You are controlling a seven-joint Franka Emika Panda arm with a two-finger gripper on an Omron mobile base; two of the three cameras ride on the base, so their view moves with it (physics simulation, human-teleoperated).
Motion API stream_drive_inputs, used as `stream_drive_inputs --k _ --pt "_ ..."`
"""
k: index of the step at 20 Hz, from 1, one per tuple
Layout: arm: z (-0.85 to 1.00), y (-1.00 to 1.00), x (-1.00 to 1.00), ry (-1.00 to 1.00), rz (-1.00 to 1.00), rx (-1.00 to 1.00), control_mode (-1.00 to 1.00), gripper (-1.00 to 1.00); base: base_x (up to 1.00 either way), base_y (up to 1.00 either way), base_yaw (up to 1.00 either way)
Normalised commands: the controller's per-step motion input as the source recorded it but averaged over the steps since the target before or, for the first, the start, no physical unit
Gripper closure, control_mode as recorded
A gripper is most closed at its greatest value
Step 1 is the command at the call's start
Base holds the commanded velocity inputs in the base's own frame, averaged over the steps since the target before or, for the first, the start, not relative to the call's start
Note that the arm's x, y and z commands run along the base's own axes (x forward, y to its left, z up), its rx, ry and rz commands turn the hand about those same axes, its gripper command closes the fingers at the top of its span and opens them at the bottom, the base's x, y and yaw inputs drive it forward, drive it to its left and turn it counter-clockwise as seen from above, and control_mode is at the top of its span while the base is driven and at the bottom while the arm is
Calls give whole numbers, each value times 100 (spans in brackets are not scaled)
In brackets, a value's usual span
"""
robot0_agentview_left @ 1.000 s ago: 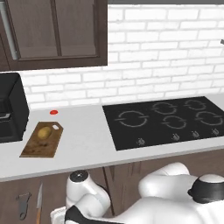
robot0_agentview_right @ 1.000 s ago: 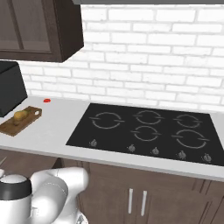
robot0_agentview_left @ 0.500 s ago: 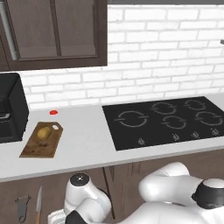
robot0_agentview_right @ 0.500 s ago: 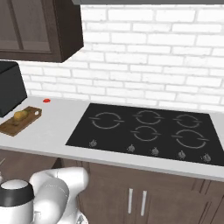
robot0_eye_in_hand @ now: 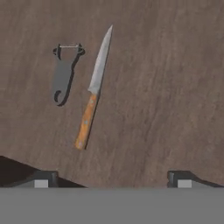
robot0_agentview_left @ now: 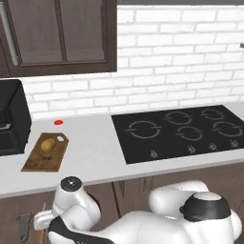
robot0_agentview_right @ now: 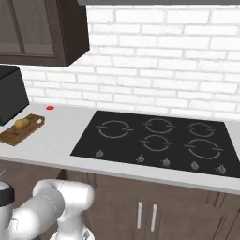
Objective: Place the appropriate cutting tool for cutting the potato skin on the cutting board.
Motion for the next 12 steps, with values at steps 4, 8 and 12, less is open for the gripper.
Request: stream_drive_inputs --k 4,8,12 --pt "-5 97 53 -2 -4 -1 -100 -100 0 0 0" --pt "-3 100 47 0 -6 -1 -100 -100 0 0 0" --pt "-33 79 4 0 -4 -1 -100 -100 0 0 0"
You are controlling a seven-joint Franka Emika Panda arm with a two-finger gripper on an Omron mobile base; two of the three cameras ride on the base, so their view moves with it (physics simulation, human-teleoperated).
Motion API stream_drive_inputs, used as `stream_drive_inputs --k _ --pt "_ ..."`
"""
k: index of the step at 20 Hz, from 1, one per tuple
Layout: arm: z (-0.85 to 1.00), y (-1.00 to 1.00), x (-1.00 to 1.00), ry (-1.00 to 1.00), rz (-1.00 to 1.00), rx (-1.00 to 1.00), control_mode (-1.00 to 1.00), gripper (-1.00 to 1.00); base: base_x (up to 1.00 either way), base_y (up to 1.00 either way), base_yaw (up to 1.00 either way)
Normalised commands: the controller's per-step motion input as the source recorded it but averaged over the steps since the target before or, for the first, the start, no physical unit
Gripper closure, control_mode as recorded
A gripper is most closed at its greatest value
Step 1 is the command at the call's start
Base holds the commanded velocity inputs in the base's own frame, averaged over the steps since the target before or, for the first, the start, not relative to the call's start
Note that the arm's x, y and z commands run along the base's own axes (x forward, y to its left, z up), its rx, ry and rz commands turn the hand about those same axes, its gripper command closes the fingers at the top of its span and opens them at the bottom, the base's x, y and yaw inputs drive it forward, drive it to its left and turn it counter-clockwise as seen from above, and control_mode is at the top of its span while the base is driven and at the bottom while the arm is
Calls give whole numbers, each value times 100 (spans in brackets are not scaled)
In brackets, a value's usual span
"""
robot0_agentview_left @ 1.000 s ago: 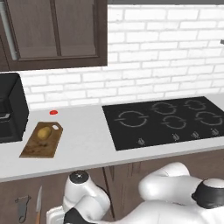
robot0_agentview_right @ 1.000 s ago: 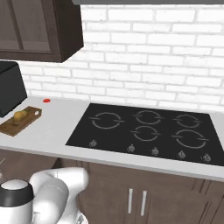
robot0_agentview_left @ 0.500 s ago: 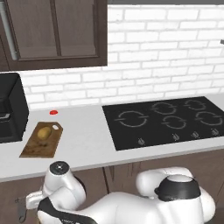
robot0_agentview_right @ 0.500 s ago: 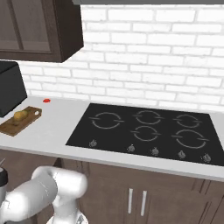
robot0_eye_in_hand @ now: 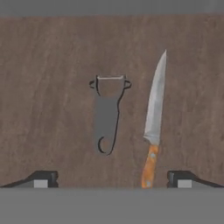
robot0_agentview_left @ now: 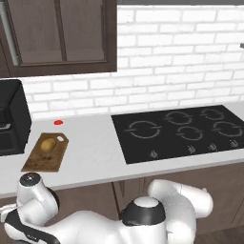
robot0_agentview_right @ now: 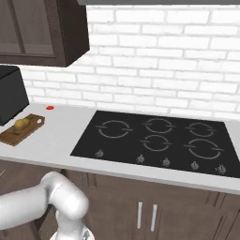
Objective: Place the appropriate cutting tool for cutting the potato skin on the cutting board.
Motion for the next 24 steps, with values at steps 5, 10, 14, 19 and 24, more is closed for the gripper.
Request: stream_drive_inputs --k 5,10,14,19,24 --pt "-41 59 2 0 -4 -1 -100 -100 0 0 0" --pt "-47 45 15 0 -5 0 -100 -100 0 0 0" --pt "-50 17 25 0 -4 0 -100 -100 0 0 0" --pt "-44 14 12 1 -4 0 -100 -100 0 0 0" --pt "-44 18 0 1 -2 0 -100 -100 0 0 0"
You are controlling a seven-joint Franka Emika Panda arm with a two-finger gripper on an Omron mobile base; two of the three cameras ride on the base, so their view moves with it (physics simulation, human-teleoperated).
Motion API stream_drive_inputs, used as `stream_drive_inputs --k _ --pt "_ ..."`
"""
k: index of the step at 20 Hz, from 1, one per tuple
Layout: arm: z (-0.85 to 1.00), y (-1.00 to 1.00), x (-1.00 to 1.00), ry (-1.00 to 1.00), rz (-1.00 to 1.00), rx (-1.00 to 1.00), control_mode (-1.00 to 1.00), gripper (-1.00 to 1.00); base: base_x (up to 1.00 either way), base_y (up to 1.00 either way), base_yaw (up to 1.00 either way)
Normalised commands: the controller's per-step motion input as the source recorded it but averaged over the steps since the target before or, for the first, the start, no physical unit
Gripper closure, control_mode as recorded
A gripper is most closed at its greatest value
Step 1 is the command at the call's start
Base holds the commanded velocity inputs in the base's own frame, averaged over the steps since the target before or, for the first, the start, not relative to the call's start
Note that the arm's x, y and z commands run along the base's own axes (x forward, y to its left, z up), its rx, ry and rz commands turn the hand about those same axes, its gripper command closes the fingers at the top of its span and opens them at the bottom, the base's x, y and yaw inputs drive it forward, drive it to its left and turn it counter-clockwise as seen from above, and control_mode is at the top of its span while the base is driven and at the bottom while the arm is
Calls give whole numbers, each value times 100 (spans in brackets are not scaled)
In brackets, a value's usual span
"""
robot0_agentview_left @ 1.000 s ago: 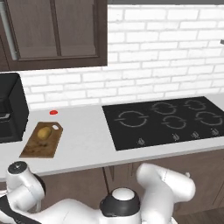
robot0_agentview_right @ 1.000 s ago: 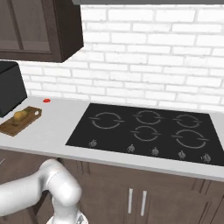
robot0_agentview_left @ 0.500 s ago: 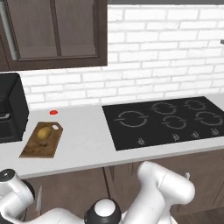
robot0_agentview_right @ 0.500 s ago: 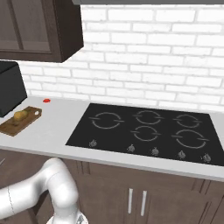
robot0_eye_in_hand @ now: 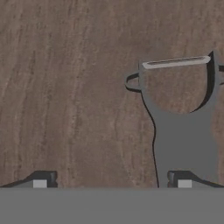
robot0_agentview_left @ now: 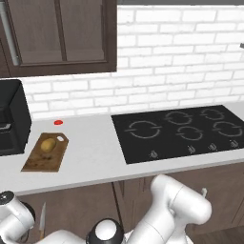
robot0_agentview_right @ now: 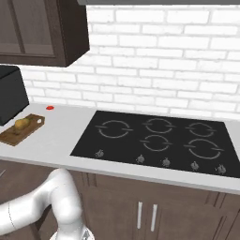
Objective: Place the appropriate cutting tool for cutting the potato skin on the cutting board.
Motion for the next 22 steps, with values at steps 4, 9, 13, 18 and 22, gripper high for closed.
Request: stream_drive_inputs --k 4,9,13,18,22 --pt "-27 4 0 1 0 0 -100 -100 0 0 0" --pt "-22 0 0 2 0 -2 -100 -100 0 0 0" --pt "-24 0 -8 5 -1 -2 -100 -100 0 0 0" --pt "-10 0 -17 1 -3 -1 -100 -100 0 0 0" --pt "-6 0 -7 0 -5 -3 -100 -100 0 0 0"
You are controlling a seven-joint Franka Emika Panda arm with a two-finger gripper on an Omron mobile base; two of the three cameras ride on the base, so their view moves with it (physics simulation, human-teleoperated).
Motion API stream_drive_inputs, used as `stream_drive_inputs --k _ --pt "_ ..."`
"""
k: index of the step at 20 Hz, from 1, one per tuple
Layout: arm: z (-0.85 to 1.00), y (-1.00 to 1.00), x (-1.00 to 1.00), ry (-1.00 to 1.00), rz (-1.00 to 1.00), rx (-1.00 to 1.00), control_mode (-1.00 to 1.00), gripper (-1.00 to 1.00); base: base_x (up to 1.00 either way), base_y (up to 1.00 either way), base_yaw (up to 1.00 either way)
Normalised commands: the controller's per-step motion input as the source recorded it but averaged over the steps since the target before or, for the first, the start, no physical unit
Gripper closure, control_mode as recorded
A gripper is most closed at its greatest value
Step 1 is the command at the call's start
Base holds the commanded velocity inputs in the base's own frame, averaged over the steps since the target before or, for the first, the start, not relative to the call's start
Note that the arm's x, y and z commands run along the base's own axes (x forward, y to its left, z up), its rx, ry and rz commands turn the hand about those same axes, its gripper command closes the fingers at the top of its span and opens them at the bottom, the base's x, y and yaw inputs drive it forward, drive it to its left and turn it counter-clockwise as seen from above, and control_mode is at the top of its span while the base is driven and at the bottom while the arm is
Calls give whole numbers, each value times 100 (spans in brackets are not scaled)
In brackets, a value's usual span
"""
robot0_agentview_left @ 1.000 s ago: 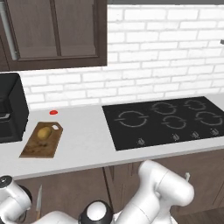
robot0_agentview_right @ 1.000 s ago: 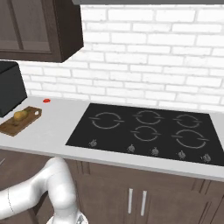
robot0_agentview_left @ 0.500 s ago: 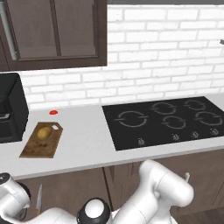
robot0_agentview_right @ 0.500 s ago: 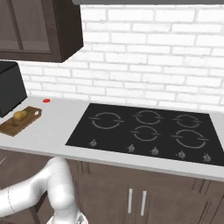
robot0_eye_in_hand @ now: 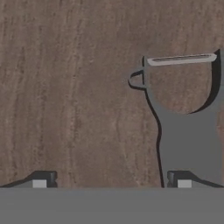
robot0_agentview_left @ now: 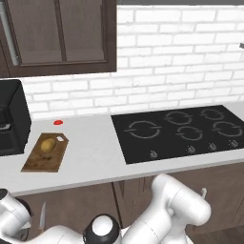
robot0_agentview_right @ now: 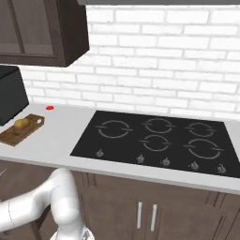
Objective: Place the appropriate cutting tool for cutting the potato skin on the cutting board.
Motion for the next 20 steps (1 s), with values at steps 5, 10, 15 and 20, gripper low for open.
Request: stream_drive_inputs --k 5,10,15,20 --pt "0 -9 -20 0 -6 -2 -100 -100 0 0 0" --pt "-1 -24 -33 0 -5 0 -100 -100 0 0 0" --pt "0 -25 -20 0 -1 0 -100 -100 0 0 0" --pt "0 -35 -2 0 0 0 -100 -100 0 0 0"
